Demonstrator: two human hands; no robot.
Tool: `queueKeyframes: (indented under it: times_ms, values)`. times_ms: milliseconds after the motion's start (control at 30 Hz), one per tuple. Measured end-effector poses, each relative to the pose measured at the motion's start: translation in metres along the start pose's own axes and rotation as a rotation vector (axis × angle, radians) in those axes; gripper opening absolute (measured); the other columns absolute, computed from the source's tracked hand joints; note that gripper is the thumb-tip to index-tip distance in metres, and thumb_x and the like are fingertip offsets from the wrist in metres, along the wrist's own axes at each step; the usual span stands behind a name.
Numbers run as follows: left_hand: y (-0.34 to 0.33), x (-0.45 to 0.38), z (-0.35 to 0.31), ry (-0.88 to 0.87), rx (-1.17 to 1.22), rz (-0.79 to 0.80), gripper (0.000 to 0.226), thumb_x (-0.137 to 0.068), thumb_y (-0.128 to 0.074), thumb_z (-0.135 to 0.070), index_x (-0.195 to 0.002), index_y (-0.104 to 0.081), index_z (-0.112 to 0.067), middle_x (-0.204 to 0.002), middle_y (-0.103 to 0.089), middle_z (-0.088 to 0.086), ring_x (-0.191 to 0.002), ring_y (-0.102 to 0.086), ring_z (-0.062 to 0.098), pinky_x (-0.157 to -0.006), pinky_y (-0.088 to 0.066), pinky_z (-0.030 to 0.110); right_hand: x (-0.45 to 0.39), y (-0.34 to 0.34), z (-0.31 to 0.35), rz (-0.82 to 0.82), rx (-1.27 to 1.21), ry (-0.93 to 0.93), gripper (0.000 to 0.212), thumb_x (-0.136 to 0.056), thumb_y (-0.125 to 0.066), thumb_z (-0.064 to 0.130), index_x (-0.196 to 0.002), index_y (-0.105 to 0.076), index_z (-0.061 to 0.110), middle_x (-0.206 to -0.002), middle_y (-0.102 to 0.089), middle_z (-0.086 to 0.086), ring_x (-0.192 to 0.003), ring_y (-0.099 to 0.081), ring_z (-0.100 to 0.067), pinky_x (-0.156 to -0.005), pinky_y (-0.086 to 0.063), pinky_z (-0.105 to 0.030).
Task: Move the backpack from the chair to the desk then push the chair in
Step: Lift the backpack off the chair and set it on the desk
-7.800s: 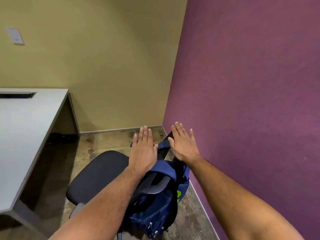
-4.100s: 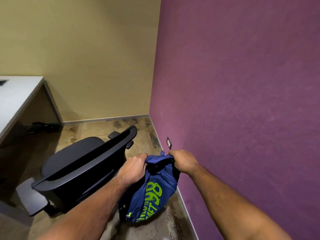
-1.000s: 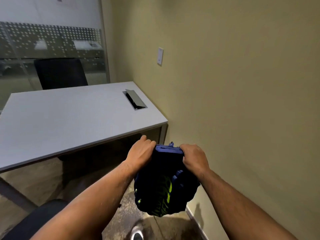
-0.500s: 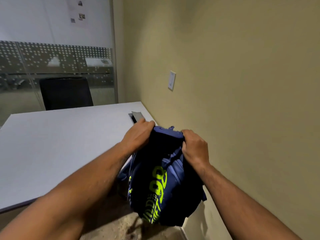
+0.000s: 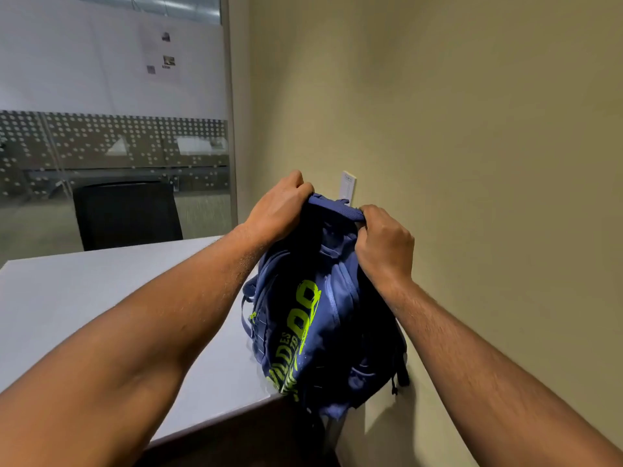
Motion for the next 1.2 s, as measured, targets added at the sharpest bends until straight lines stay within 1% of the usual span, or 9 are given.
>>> queueKeyframes:
  times_ms: [200,333,467,567,667,800,967,1100,1200]
  values:
    - [-0.041,-0.066,0.03,-0.036,-0.217,0.01,0.02,-0.097,-0.055,-0.014,-0.116,-0.059,-0.013,-0.108,-0.058,0.008,-0.095,-0.053,0.03,-0.074,-0.049,0.045,-0.051,-0.054,-0.022,-0.008,-0.079,-0.047,0.009,-0.091,-0.057,0.003,-0.088,-0.061,0.011,-0.069,-0.053,-0.001,-0.056,-0.042,-0.025,-0.055,-0.029,-0.032]
    - [-0.076,-0.096,0.05,-0.043,-0.296,0.022,0.018,-0.095,-0.054,-0.012,-0.112,-0.063,-0.012,-0.105,-0.062,0.008,-0.097,-0.051,0.03,-0.074,-0.04,0.039,-0.071,-0.098,-0.038,0.024,-0.118,-0.093,0.007,-0.093,-0.057,0.007,-0.092,-0.062,0.011,-0.076,-0.061,-0.003,-0.06,-0.043,-0.024,-0.057,-0.03,-0.032]
    - [-0.114,-0.121,0.065,0.002,-0.257,0.107,0.019,-0.097,-0.055,-0.01,-0.115,-0.06,-0.011,-0.108,-0.06,0.009,-0.097,-0.055,0.03,-0.078,-0.048,0.044,-0.082,-0.134,-0.055,0.079,-0.123,-0.145,0.012,-0.095,-0.051,0.008,-0.097,-0.062,0.013,-0.082,-0.062,-0.002,-0.068,-0.053,-0.028,-0.058,-0.04,-0.038]
    - [-0.137,-0.136,0.073,0.032,-0.189,0.145,0.018,-0.097,-0.057,-0.008,-0.115,-0.057,-0.01,-0.107,-0.056,0.011,-0.092,-0.058,0.032,-0.071,-0.052,0.048,-0.088,-0.154,-0.067,0.103,-0.133,-0.167,0.015,-0.096,-0.05,0.009,-0.103,-0.063,0.013,-0.088,-0.064,-0.002,-0.074,-0.056,-0.028,-0.062,-0.045,-0.04]
    - [-0.161,-0.151,0.074,0.01,-0.16,0.179,0.019,-0.097,-0.056,-0.007,-0.116,-0.056,-0.01,-0.109,-0.056,0.012,-0.092,-0.059,0.032,-0.072,-0.053,0.048,-0.09,-0.173,-0.081,0.132,-0.123,-0.201,0.017,-0.098,-0.05,0.012,-0.109,-0.063,0.013,-0.096,-0.065,-0.001,-0.081,-0.059,-0.026,-0.065,-0.043,-0.038]
    - [-0.188,-0.162,0.075,-0.01,-0.129,0.214,0.022,-0.098,-0.056,-0.006,-0.119,-0.055,-0.01,-0.113,-0.055,0.012,-0.094,-0.059,0.032,-0.074,-0.052,0.045,-0.091,-0.189,-0.097,0.148,-0.079,-0.228,0.01,-0.101,-0.053,0.019,-0.105,-0.061,0.014,-0.095,-0.064,0.001,-0.08,-0.058,-0.025,-0.065,-0.035,-0.034]
    - [-0.219,-0.162,0.071,-0.025,-0.074,0.272,0.022,-0.096,-0.056,-0.004,-0.117,-0.054,-0.009,-0.113,-0.054,0.013,-0.094,-0.06,0.033,-0.076,-0.052,0.045,-0.078,-0.208,-0.112,0.213,-0.023,-0.254,0.01,-0.102,-0.05,0.02,-0.107,-0.057,0.016,-0.098,-0.061,0.002,-0.083,-0.057,-0.022,-0.067,-0.036,-0.033]
    - [-0.245,-0.151,0.07,-0.013,-0.021,0.319,0.024,-0.092,-0.058,0.001,-0.115,-0.054,-0.007,-0.11,-0.053,0.015,-0.09,-0.06,0.034,-0.073,-0.051,0.045,-0.057,-0.228,-0.125,0.329,-0.029,-0.249,0.023,-0.105,-0.044,0.023,-0.125,-0.054,0.015,-0.114,-0.062,0.0,-0.098,-0.059,-0.022,-0.076,-0.044,-0.033]
    - [-0.26,-0.144,0.074,-0.003,0.046,0.325,0.026,-0.092,-0.059,-0.001,-0.116,-0.055,-0.008,-0.112,-0.054,0.015,-0.094,-0.059,0.034,-0.079,-0.052,0.046,-0.045,-0.238,-0.128,0.39,-0.017,-0.215,0.038,-0.107,-0.041,0.022,-0.143,-0.044,0.014,-0.126,-0.059,-0.003,-0.107,-0.057,-0.024,-0.086,-0.048,-0.037]
Point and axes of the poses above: each hand's wrist, its own x-axis away from the middle knuckle, its own y-axis out of the back of the hand, z = x × y, the point moved 8 cm from there along -x, towards the middle knuckle
